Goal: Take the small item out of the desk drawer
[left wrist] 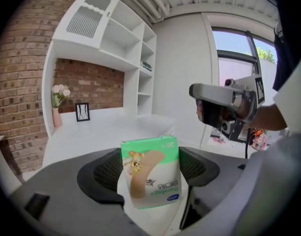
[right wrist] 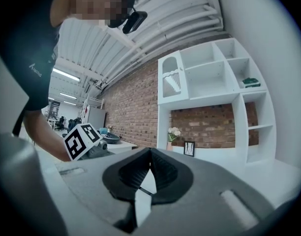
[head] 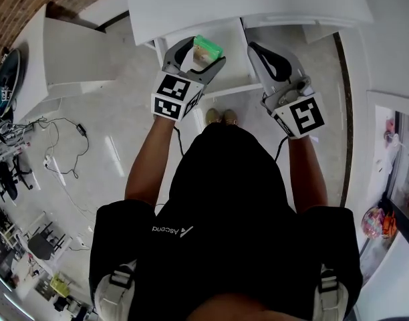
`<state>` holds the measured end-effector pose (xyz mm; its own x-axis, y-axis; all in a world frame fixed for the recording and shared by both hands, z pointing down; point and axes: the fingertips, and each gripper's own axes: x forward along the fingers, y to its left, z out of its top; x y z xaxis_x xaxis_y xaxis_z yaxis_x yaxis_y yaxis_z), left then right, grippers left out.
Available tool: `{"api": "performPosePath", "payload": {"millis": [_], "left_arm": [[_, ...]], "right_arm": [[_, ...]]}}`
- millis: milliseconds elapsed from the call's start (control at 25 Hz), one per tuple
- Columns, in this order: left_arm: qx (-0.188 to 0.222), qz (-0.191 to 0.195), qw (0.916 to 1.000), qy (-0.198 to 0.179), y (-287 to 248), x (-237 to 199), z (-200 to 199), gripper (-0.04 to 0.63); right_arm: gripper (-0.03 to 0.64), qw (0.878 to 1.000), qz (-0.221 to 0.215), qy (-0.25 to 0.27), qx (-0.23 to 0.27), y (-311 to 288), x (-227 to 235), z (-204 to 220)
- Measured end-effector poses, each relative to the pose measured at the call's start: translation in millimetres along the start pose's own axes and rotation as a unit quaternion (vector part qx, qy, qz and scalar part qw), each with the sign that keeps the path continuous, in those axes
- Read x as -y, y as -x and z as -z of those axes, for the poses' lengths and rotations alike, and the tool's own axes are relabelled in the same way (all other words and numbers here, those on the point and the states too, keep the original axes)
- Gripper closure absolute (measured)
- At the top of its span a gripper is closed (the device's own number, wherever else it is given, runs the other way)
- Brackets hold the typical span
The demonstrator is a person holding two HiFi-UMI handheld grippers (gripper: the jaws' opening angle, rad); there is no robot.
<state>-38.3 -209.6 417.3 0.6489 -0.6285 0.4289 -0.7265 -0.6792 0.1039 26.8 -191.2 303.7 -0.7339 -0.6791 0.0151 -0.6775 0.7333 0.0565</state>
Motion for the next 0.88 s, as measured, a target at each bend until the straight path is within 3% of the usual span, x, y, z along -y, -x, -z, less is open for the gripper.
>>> {"api": "performPosePath", "payload": {"millis": [320, 640, 880], "left_arm": [[0.075, -0.015, 0.997, -0.005, 42.2, 16.8, -54.1, 0.245], [0.156, -0.026, 0.9871, -0.023, 81.9, 37.7, -97.0, 0.245], [0.185, -0.036, 0.9816, -0.029, 106.9, 41.5, -109.4, 0.245]], "right_arm": [[0.615, 1.0, -0.011, 0.004, 0.019, 6.0, -17.3, -22.6], [0.615, 0.999, -0.025, -0.007, 0.035, 17.0, -32.9, -32.8], [0.615, 0.998, -0.039, -0.001, 0.046, 15.7, -49.3, -43.0]]}}
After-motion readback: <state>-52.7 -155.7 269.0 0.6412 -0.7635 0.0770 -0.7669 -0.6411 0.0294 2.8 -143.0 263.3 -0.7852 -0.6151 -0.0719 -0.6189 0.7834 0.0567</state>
